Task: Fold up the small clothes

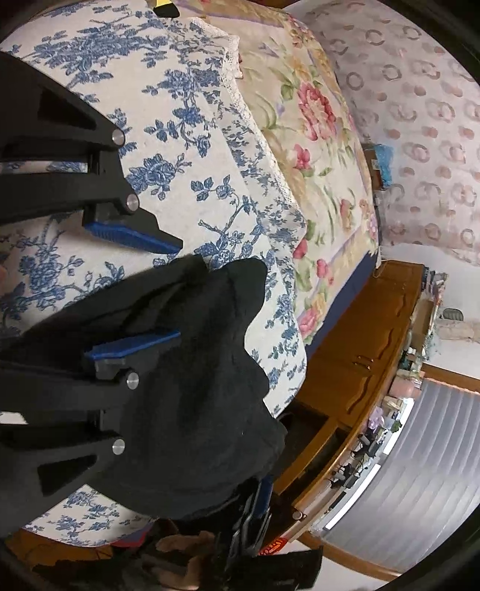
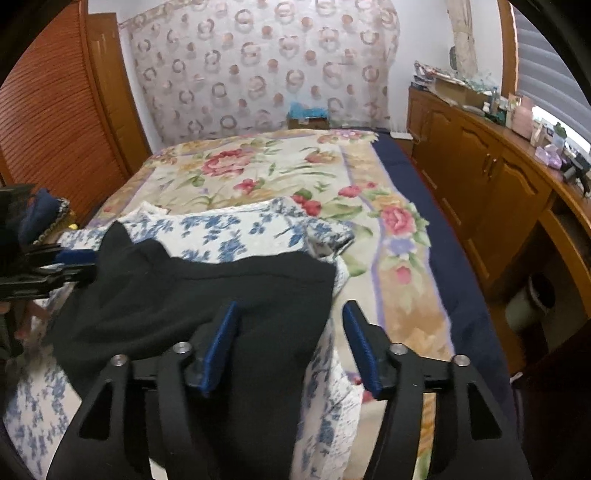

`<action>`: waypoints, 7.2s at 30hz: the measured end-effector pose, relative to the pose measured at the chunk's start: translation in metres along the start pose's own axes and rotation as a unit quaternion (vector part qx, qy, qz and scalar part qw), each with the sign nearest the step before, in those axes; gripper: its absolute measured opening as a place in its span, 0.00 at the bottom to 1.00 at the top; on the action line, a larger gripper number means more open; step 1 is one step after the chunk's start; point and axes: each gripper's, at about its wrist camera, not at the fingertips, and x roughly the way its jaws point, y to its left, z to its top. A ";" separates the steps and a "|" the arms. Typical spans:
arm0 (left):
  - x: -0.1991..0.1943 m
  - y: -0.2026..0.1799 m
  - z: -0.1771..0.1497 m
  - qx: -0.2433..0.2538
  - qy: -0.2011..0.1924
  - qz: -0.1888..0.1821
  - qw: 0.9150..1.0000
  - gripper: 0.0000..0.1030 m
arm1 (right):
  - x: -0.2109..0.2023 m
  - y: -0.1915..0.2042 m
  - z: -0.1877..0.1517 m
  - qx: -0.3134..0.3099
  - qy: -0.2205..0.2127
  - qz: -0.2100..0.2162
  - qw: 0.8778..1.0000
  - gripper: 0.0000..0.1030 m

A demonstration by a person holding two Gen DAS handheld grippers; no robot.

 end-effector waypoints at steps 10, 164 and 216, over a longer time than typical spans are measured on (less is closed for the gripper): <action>0.013 -0.003 -0.001 -0.006 0.013 -0.004 1.000 0.41 | 0.027 0.005 -0.017 0.025 0.039 0.026 0.999 0.64; -0.283 0.007 -0.194 -0.088 -0.263 0.269 0.922 0.51 | -0.153 0.245 -0.042 -0.054 -0.200 0.034 0.978 0.71; -0.280 0.002 -0.193 -0.079 -0.263 0.275 0.921 0.51 | -0.156 0.240 -0.048 -0.044 -0.203 0.026 0.978 0.71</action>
